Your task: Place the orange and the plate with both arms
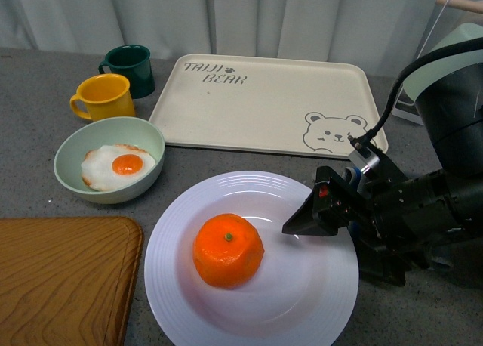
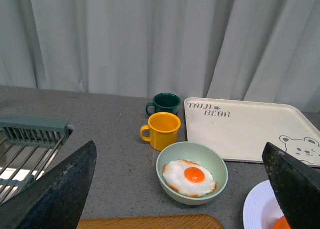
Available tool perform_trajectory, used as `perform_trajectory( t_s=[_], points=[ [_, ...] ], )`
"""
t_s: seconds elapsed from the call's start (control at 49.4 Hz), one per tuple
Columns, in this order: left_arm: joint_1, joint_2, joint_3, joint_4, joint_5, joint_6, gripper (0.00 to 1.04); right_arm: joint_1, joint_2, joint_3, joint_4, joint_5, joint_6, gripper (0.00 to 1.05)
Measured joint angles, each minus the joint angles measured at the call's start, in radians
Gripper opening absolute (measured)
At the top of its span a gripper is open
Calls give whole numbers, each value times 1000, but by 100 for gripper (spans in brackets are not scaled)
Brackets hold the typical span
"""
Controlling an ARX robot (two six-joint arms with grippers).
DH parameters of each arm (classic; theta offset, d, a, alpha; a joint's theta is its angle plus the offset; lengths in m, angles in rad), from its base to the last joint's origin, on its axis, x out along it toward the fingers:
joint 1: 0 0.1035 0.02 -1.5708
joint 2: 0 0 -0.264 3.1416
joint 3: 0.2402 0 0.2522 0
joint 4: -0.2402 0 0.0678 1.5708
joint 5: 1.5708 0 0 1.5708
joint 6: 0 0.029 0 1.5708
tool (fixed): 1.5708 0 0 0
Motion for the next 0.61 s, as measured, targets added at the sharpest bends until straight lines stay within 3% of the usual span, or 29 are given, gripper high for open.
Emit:
perform_trajectory(
  t_s=[0.263, 0.465, 0.607],
  points=[
    [0, 0, 0, 0, 0, 0, 98, -1, 19, 2, -15, 29, 16, 23],
    [0, 0, 0, 0, 0, 0, 98, -10, -1, 1, 16, -45, 13, 5],
    [0, 0, 0, 0, 0, 0, 98, -13, -7, -27, 75, -44, 17, 4]
  ],
)
